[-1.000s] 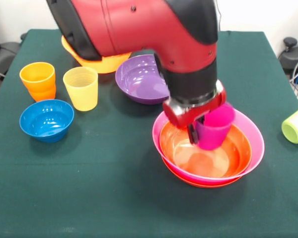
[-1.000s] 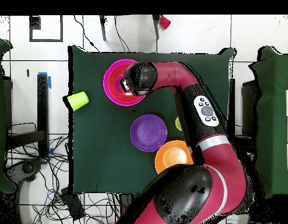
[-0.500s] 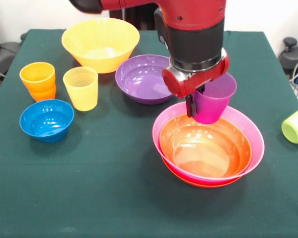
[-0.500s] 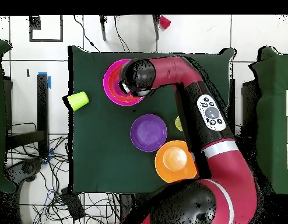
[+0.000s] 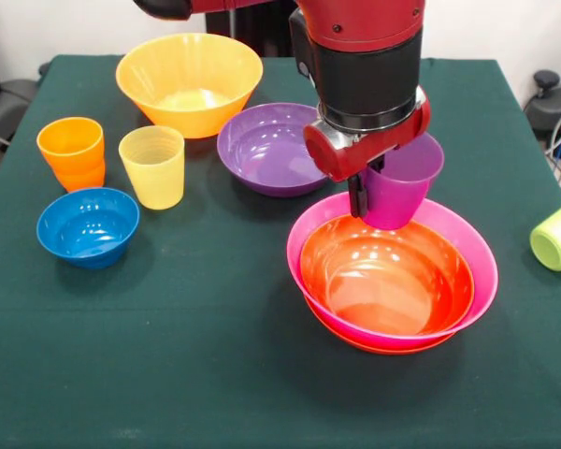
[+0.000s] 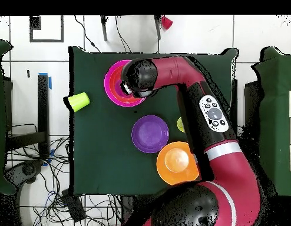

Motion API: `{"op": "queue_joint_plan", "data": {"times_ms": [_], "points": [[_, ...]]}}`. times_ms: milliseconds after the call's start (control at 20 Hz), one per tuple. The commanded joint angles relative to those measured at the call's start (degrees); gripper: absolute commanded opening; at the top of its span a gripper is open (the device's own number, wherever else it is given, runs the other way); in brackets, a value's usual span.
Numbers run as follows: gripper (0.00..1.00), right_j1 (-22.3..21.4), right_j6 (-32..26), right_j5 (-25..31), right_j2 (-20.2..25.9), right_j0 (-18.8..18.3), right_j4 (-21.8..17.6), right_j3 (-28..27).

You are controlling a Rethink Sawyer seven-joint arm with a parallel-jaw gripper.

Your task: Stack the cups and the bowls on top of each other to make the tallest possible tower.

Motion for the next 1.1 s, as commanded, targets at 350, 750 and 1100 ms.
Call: {"op": "queue_joint_plan", "data": {"times_ms": [350, 750, 1100], "points": [[0.00, 6.71, -10.48, 5.55, -0.93, 2.93, -2.30, -6.95], [0.00, 6.94, -11.38, 3.91, -0.96, 2.16, -2.60, -6.10], [0.00, 11.22, -15.57, 3.28, -0.25, 1.89, -4.00, -10.86]]}}
